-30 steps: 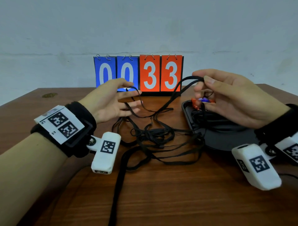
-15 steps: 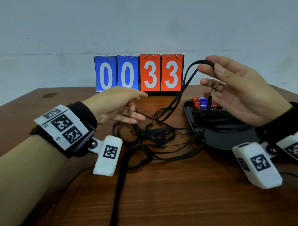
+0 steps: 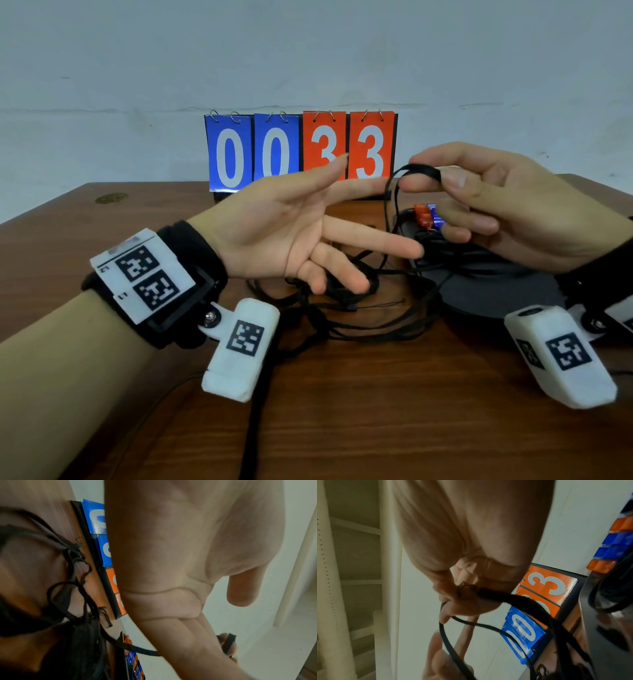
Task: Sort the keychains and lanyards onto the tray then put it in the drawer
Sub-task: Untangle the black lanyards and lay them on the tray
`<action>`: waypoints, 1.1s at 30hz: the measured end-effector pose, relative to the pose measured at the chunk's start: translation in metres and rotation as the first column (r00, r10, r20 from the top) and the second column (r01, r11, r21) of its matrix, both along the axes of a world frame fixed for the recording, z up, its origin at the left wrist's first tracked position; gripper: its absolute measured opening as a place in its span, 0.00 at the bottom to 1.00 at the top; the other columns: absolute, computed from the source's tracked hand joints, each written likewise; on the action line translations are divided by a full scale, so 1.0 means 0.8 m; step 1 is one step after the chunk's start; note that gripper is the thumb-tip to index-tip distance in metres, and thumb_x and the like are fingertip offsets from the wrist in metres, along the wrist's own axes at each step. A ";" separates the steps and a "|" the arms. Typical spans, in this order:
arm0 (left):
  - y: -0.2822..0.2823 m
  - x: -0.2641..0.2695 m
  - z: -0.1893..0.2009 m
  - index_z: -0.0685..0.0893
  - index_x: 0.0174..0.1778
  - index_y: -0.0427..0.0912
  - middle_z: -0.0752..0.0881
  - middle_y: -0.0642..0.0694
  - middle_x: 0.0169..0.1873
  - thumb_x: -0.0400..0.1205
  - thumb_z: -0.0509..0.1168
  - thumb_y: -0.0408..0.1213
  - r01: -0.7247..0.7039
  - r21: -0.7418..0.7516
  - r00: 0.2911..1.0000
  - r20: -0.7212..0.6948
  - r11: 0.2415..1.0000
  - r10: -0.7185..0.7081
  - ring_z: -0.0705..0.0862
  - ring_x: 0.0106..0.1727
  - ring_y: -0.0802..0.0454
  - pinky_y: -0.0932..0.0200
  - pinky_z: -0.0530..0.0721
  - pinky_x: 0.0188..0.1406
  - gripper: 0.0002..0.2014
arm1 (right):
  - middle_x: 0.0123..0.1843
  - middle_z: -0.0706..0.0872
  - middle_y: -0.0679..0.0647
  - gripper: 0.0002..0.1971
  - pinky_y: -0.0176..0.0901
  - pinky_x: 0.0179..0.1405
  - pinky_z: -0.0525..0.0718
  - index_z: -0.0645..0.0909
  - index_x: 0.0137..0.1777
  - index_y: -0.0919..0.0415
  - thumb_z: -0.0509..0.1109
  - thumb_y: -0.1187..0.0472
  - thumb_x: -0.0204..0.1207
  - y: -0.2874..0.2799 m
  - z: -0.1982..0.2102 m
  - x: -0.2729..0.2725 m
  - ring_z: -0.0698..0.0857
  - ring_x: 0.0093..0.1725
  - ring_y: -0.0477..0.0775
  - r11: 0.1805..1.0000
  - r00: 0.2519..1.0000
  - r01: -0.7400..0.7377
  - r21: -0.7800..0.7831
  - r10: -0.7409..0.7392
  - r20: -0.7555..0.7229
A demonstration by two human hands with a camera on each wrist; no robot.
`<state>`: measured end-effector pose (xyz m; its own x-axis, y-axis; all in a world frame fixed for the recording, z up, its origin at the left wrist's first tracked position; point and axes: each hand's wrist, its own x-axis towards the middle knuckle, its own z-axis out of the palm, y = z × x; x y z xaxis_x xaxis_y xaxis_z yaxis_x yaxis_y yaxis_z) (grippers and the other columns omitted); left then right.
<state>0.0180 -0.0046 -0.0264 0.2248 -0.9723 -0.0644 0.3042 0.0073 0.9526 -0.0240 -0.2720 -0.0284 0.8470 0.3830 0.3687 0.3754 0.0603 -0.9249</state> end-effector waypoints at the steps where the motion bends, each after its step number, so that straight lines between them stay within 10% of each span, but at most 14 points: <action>1: -0.002 -0.001 -0.002 0.60 0.89 0.54 0.72 0.27 0.81 0.90 0.44 0.60 0.025 0.001 1.000 -0.005 1.000 -0.025 0.94 0.52 0.37 0.53 0.93 0.38 0.31 | 0.57 0.73 0.85 0.16 0.36 0.31 0.79 0.87 0.62 0.51 0.73 0.53 0.76 -0.002 0.000 0.000 0.67 0.21 0.40 0.999 0.999 -0.034 -0.027 0.034 -0.003; 6: -0.003 0.001 -0.005 0.62 0.89 0.45 0.72 0.39 0.83 0.91 0.44 0.56 -0.051 -0.064 0.999 -0.019 0.997 0.050 0.91 0.59 0.34 0.52 0.93 0.38 0.31 | 0.44 0.81 0.80 0.20 0.38 0.31 0.80 0.85 0.67 0.54 0.75 0.51 0.76 -0.009 -0.004 -0.001 0.68 0.22 0.40 0.975 0.990 -0.141 -0.173 0.138 -0.030; 11: -0.002 0.004 -0.004 0.74 0.82 0.38 0.82 0.45 0.75 0.90 0.53 0.49 -0.312 -0.139 0.947 0.033 0.940 0.319 0.92 0.49 0.51 0.65 0.84 0.30 0.28 | 0.55 0.92 0.62 0.13 0.39 0.32 0.81 0.88 0.59 0.54 0.71 0.55 0.77 -0.008 -0.006 -0.002 0.69 0.23 0.43 0.962 0.991 -0.136 -0.238 0.128 -0.050; 18: 0.000 0.008 -0.002 0.91 0.55 0.39 0.83 0.49 0.41 0.86 0.60 0.39 -0.478 -0.132 0.876 0.004 0.869 0.482 0.75 0.30 0.58 0.67 0.75 0.23 0.14 | 0.25 0.72 0.51 0.13 0.43 0.30 0.74 0.86 0.43 0.58 0.64 0.52 0.80 -0.010 -0.006 -0.002 0.67 0.24 0.48 0.934 0.992 -0.106 -0.340 0.078 -0.095; 23: -0.001 0.001 -0.002 0.85 0.49 0.41 0.78 0.50 0.37 0.86 0.59 0.39 -0.357 -0.093 0.932 0.029 0.930 0.360 0.72 0.28 0.58 0.66 0.74 0.25 0.10 | 0.52 0.82 0.67 0.13 0.45 0.45 0.83 0.87 0.41 0.57 0.71 0.48 0.79 -0.008 -0.004 -0.003 0.82 0.48 0.59 0.946 0.994 -0.103 -0.308 0.083 -0.075; 27: -0.002 -0.002 -0.003 0.83 0.52 0.39 0.81 0.48 0.38 0.86 0.59 0.38 -0.274 -0.102 0.957 0.066 0.956 0.281 0.74 0.29 0.58 0.65 0.71 0.26 0.09 | 0.79 0.78 0.50 0.13 0.50 0.51 0.86 0.86 0.37 0.55 0.68 0.54 0.82 -0.007 -0.002 -0.010 0.86 0.64 0.61 0.951 0.984 -0.173 -0.255 0.155 -0.088; 33: -0.004 -0.006 -0.008 0.84 0.53 0.39 0.81 0.46 0.41 0.86 0.56 0.36 -0.220 -0.114 0.965 0.117 0.969 0.233 0.76 0.30 0.57 0.63 0.71 0.27 0.11 | 0.64 0.78 0.84 0.14 0.57 0.53 0.85 0.81 0.45 0.61 0.66 0.51 0.85 -0.005 -0.001 -0.015 0.87 0.55 0.72 0.827 0.884 -0.462 -0.320 0.403 -0.236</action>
